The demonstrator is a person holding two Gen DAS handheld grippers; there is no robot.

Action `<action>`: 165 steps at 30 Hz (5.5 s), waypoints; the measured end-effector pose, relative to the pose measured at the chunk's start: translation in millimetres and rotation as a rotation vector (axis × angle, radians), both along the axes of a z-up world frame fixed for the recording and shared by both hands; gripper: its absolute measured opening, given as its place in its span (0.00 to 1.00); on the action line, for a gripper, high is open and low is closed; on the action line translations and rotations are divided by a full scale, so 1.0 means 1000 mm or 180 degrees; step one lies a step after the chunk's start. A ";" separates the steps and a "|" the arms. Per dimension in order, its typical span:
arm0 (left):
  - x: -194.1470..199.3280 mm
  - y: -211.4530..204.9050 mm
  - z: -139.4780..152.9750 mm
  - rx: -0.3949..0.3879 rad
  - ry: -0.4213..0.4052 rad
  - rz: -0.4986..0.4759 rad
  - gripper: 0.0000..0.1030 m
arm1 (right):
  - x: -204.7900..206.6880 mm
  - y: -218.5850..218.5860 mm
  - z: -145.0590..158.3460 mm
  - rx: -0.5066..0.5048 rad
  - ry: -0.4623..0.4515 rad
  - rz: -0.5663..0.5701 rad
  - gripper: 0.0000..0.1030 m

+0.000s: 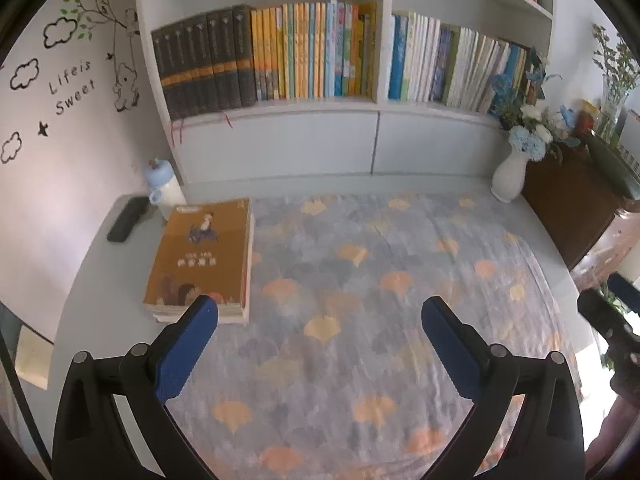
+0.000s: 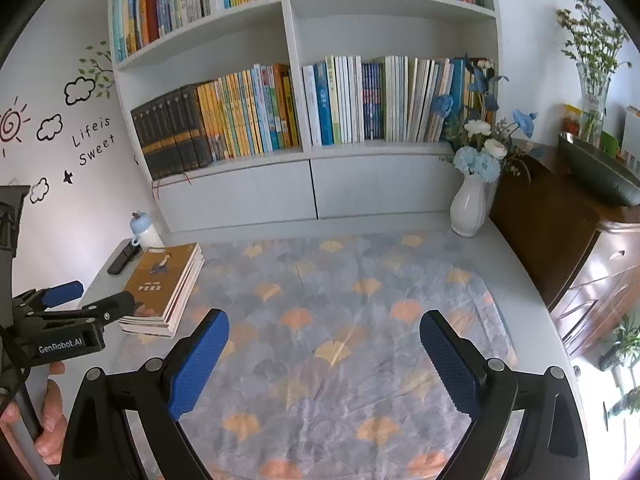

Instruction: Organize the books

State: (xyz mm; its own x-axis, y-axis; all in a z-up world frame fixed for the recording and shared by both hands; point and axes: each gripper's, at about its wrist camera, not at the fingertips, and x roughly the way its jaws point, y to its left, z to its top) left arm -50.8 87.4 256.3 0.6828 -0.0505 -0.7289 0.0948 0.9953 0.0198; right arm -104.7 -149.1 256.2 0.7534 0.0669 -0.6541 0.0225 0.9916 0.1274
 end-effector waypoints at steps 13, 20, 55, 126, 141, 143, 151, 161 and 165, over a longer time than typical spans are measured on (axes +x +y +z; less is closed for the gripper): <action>0.022 0.004 0.002 -0.0073 -0.0222 -0.0161 0.99 | 0.026 -0.002 -0.008 0.0008 0.0037 -0.0129 0.93; 0.027 -0.007 -0.010 -0.0081 -0.0018 -0.0198 0.99 | 0.033 -0.007 -0.016 0.0056 0.0128 -0.0162 0.93; 0.022 -0.004 -0.013 0.0133 0.0042 -0.0034 0.99 | 0.028 -0.012 -0.019 0.0101 0.0134 -0.0115 0.93; 0.013 -0.003 -0.015 0.0203 0.0068 0.0007 0.99 | 0.025 -0.011 -0.025 0.0152 0.0180 0.0017 0.93; 0.016 -0.002 -0.019 0.0206 0.0102 -0.0022 0.99 | 0.027 -0.011 -0.027 0.0154 0.0197 0.0027 0.93; 0.016 -0.003 -0.019 0.0203 0.0106 -0.0030 0.99 | 0.028 -0.011 -0.029 0.0154 0.0203 0.0027 0.93; 0.017 -0.004 -0.021 0.0214 0.0127 -0.0060 0.99 | 0.027 -0.011 -0.032 0.0144 0.0221 0.0018 0.93; 0.017 -0.005 -0.022 0.0221 0.0138 -0.0080 0.99 | 0.025 -0.011 -0.033 0.0142 0.0229 0.0014 0.93; 0.016 -0.005 -0.022 0.0222 0.0126 -0.0079 0.99 | 0.023 -0.013 -0.033 0.0139 0.0224 0.0015 0.93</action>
State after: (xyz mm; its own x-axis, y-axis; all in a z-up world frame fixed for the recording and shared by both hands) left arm -35.2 81.9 234.0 0.6525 -0.0152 -0.7576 0.1216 0.9889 0.0848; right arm -81.6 -161.7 223.1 0.7052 0.1000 -0.7019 0.0282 0.9853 0.1687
